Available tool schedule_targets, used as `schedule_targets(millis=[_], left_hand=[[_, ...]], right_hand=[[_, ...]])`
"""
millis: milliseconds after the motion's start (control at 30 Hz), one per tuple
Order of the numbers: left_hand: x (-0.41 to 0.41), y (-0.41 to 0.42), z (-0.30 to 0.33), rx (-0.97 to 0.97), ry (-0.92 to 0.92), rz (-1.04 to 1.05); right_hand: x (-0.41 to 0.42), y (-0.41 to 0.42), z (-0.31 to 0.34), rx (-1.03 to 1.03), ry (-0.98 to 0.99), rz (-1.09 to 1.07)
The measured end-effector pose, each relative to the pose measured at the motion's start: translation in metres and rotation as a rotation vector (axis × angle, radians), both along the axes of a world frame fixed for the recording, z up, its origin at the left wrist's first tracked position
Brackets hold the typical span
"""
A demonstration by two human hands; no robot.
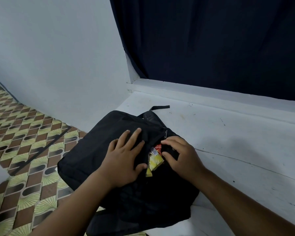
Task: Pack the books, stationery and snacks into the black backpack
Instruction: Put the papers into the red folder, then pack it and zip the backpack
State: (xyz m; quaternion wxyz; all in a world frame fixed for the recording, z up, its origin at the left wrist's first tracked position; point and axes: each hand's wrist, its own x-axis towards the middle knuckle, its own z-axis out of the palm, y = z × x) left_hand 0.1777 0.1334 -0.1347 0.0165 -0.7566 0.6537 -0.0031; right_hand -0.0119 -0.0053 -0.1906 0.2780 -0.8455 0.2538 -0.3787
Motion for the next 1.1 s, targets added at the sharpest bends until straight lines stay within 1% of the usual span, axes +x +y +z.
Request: schedule_targets(millis=[67,133,200,267,367,467,533,600,667,733,800,867,900,1000,1033,1100], left_hand=[[0.003,-0.002,-0.001,0.07,-0.027,-0.01],[0.008,-0.007,0.001,0.073,-0.039,0.01],[0.01,-0.013,0.0,0.066,-0.06,0.021],[0.008,-0.016,-0.005,0.044,-0.084,0.029],[0.009,-0.015,-0.015,-0.027,-0.092,0.058],[0.015,-0.021,-0.012,-0.029,-0.101,0.054],[0.014,-0.024,-0.008,-0.037,-0.065,0.018],[0.007,-0.023,-0.004,-0.096,-0.009,0.008],[0.0,-0.022,-0.004,-0.117,0.046,0.048],[-0.006,-0.024,-0.004,-0.096,0.025,0.107],[-0.012,-0.026,-0.005,-0.089,-0.006,0.167],[-0.015,-0.03,-0.004,-0.11,-0.027,0.191],[-0.016,-0.032,-0.003,-0.122,-0.035,0.192],[-0.018,-0.036,-0.001,-0.109,0.009,0.199],[-0.019,-0.037,-0.001,-0.1,0.023,0.194],[-0.02,-0.035,0.001,-0.125,0.048,0.17]], right_hand=[[0.001,-0.004,-0.007,0.067,0.102,0.008],[0.002,-0.004,-0.013,0.095,0.201,-0.002],[0.004,-0.001,-0.015,0.124,0.244,0.008],[0.005,0.005,-0.017,0.201,0.256,0.045],[0.006,0.009,-0.018,0.304,0.193,0.059],[0.012,0.006,-0.012,0.419,0.089,0.04],[0.02,0.005,-0.007,0.484,0.056,0.027],[0.029,0.005,-0.006,0.575,0.007,-0.001],[0.038,0.005,-0.005,0.67,-0.061,-0.056],[0.043,0.007,-0.002,0.734,-0.117,-0.102],[0.043,0.006,-0.002,0.768,-0.166,-0.085],[0.036,0.002,-0.004,0.73,-0.157,-0.024],[0.031,-0.002,-0.005,0.651,-0.12,0.005],[0.015,-0.017,-0.01,0.299,-0.006,0.025],[0.011,-0.021,-0.009,0.209,-0.002,0.018],[0.007,-0.025,-0.006,0.094,-0.02,0.01]])
